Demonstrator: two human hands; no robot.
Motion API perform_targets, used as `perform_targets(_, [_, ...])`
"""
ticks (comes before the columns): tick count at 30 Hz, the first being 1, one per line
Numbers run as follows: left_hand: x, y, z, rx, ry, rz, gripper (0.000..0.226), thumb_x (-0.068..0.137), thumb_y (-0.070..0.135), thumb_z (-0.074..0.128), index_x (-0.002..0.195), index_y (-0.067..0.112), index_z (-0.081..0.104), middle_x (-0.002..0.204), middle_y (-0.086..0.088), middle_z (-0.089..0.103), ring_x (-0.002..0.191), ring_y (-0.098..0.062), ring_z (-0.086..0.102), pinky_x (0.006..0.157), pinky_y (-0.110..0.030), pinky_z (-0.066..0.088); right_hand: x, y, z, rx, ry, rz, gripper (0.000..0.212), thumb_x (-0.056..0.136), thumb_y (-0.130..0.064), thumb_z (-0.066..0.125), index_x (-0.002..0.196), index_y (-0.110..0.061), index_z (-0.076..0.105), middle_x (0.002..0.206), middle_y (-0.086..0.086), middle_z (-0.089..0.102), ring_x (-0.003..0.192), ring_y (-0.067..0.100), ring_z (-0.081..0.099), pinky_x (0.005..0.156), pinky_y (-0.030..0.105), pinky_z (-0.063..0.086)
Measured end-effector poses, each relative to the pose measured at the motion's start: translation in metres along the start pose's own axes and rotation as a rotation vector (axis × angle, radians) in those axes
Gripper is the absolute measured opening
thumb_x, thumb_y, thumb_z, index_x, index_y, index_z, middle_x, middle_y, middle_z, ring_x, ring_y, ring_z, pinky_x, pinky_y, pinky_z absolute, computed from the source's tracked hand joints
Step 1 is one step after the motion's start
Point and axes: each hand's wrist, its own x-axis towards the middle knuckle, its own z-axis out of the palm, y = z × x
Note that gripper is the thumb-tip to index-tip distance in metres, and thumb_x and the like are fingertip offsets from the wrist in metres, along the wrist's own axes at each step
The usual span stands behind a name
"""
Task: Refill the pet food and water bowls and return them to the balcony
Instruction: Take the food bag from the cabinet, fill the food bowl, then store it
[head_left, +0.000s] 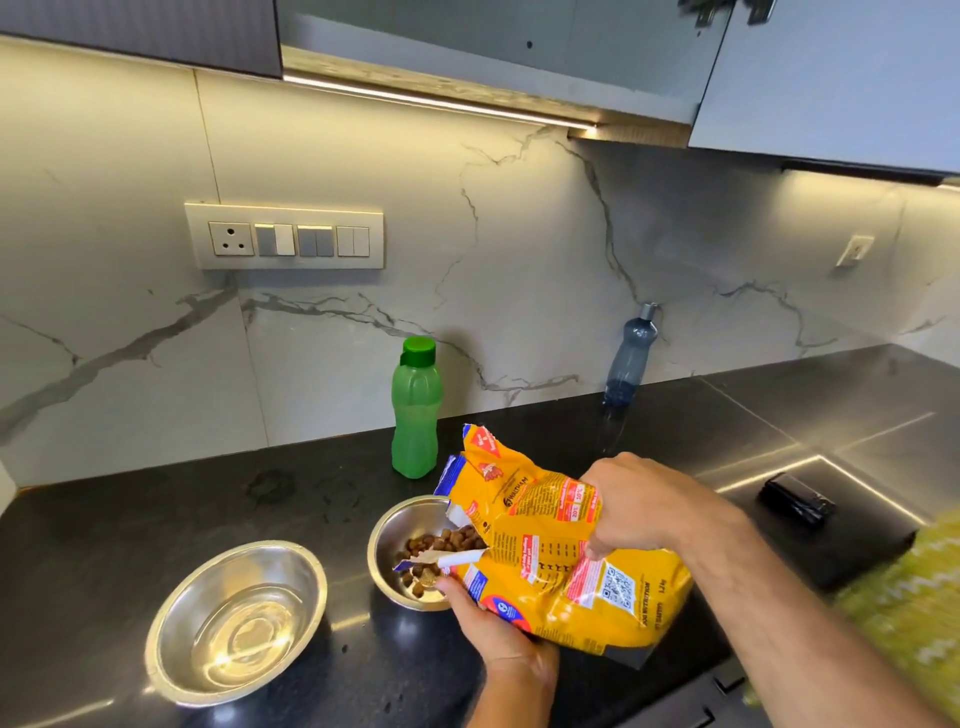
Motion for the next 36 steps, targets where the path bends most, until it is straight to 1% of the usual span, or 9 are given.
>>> perform_targets(7, [0.003, 0.002, 0.009, -0.007, 0.052, -0.019, 0.076, 0.085, 0.083, 0.038, 0.122, 0.025, 0.068, 0.114, -0.014, 0.074, 0.096, -0.038, 0.074, 0.088, -0.059, 0.056, 0.0, -0.015, -0.016, -0.064, -0.038, -0.015, 0.03, 0.078, -0.04, 0.087, 0.094, -0.026, 0.066, 0.095, -0.008, 0.072, 0.084, 0.009, 0.07, 0.068, 0.027, 0.053])
perform_targets(12, [0.001, 0.001, 0.009, -0.047, 0.024, -0.032, 0.076, 0.084, 0.085, 0.038, 0.12, 0.027, 0.07, 0.112, -0.013, 0.075, 0.093, -0.037, 0.074, 0.074, -0.053, 0.06, 0.0, -0.021, -0.015, -0.101, -0.036, -0.007, 0.032, 0.079, -0.041, 0.086, 0.092, -0.03, 0.059, 0.094, -0.008, 0.068, 0.083, 0.011, 0.067, 0.068, 0.027, 0.05])
perform_targets(15, [0.004, 0.001, 0.005, -0.029, 0.02, -0.02, 0.074, 0.082, 0.085, 0.041, 0.117, 0.029, 0.072, 0.114, -0.011, 0.075, 0.095, -0.036, 0.074, 0.076, -0.052, 0.061, -0.006, -0.023, -0.011, -0.094, 0.006, 0.013, 0.037, 0.075, -0.044, 0.087, 0.082, -0.029, 0.054, 0.086, -0.008, 0.062, 0.08, 0.014, 0.064, 0.061, 0.03, 0.045])
perform_targets(20, [0.003, -0.001, -0.002, 0.0, 0.016, 0.02, 0.061, 0.088, 0.08, 0.038, 0.093, 0.038, 0.082, 0.11, -0.003, 0.077, 0.091, -0.027, 0.076, 0.066, -0.041, 0.062, -0.011, -0.021, -0.001, -0.117, 0.133, 0.021, 0.04, 0.069, -0.039, 0.088, 0.1, -0.02, 0.071, 0.088, 0.003, 0.065, 0.089, 0.029, 0.069, 0.062, 0.031, 0.041])
perform_targets(22, [0.004, 0.002, -0.002, 0.014, 0.018, 0.021, 0.061, 0.088, 0.08, 0.038, 0.095, 0.038, 0.082, 0.11, -0.002, 0.077, 0.092, -0.026, 0.076, 0.066, -0.041, 0.062, -0.007, -0.024, -0.001, -0.114, 0.14, 0.019, 0.033, 0.068, -0.038, 0.089, 0.087, -0.02, 0.067, 0.076, -0.005, 0.056, 0.077, 0.026, 0.065, 0.058, 0.03, 0.041])
perform_targets(24, [0.005, 0.002, -0.002, 0.031, 0.009, -0.002, 0.062, 0.087, 0.08, 0.039, 0.099, 0.036, 0.08, 0.111, -0.002, 0.077, 0.092, -0.027, 0.076, 0.065, -0.042, 0.062, -0.004, -0.022, -0.001, -0.088, 0.128, 0.037, 0.04, 0.069, -0.037, 0.09, 0.07, -0.022, 0.053, 0.072, -0.007, 0.054, 0.07, 0.019, 0.062, 0.055, 0.03, 0.043])
perform_targets(27, [0.007, 0.002, -0.002, 0.049, -0.01, -0.009, 0.061, 0.09, 0.078, 0.035, 0.093, 0.039, 0.082, 0.108, 0.0, 0.078, 0.09, -0.025, 0.076, 0.063, -0.041, 0.062, -0.002, -0.019, -0.001, -0.08, 0.117, 0.051, 0.046, 0.07, -0.037, 0.091, 0.066, -0.024, 0.047, 0.073, -0.007, 0.056, 0.067, 0.014, 0.06, 0.056, 0.031, 0.045])
perform_targets(31, [0.012, 0.0, -0.003, 0.05, 0.012, -0.044, 0.063, 0.09, 0.079, 0.034, 0.111, 0.035, 0.075, 0.114, -0.001, 0.076, 0.102, -0.029, 0.073, 0.08, -0.045, 0.06, -0.001, -0.02, -0.003, -0.075, 0.098, 0.05, 0.043, 0.073, -0.038, 0.09, 0.075, -0.026, 0.049, 0.074, -0.009, 0.054, 0.065, 0.009, 0.056, 0.054, 0.029, 0.041])
perform_targets(36, [0.013, -0.002, 0.0, 0.044, 0.013, -0.044, 0.066, 0.089, 0.08, 0.034, 0.122, 0.034, 0.068, 0.12, -0.002, 0.074, 0.109, -0.03, 0.07, 0.093, -0.05, 0.055, 0.002, -0.024, -0.006, -0.093, 0.096, 0.04, 0.038, 0.074, -0.037, 0.09, 0.091, -0.023, 0.058, 0.076, -0.008, 0.052, 0.082, 0.019, 0.064, 0.07, 0.037, 0.053])
